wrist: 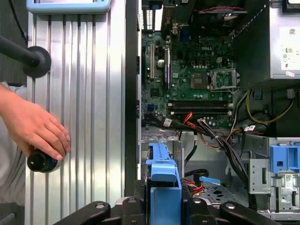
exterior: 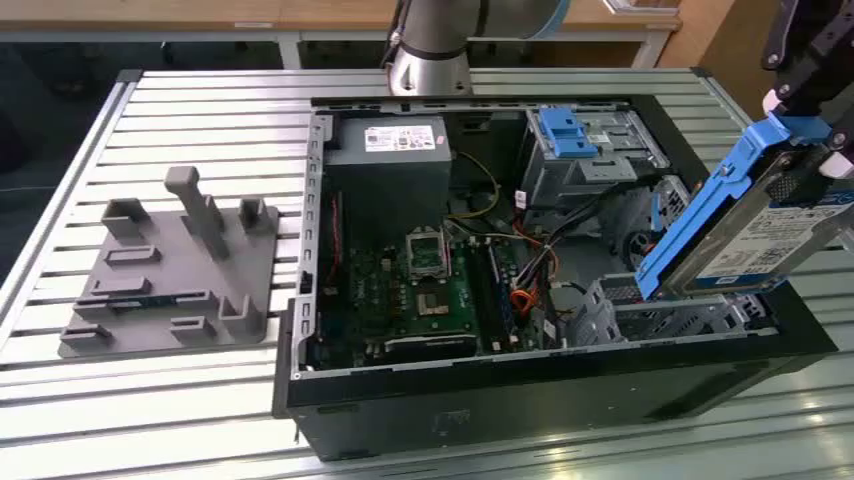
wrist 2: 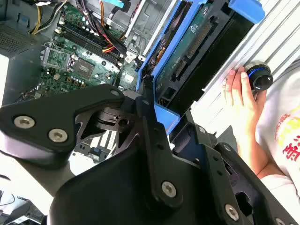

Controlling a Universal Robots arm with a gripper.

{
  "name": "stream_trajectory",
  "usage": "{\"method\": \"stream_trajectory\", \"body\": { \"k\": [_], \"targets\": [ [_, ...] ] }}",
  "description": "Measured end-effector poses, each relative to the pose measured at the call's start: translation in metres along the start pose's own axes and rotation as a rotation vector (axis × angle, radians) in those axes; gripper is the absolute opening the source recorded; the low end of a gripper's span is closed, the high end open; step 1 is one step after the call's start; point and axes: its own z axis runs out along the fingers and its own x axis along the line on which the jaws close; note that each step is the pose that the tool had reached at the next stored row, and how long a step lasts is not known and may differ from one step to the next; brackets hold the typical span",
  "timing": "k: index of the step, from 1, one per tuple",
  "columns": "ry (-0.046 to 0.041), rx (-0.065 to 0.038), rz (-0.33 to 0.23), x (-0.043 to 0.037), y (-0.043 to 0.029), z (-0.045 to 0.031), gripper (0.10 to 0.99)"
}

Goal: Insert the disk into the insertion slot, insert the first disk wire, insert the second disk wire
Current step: 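Insert the disk into the insertion slot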

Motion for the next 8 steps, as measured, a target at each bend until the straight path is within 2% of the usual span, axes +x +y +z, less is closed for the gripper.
{"method": "stream_trajectory", "body": {
  "k": [8],
  "targets": [
    [0.0000,0.000,0.000,0.0000,0.0000,0.0000,0.365]
  ]
}}
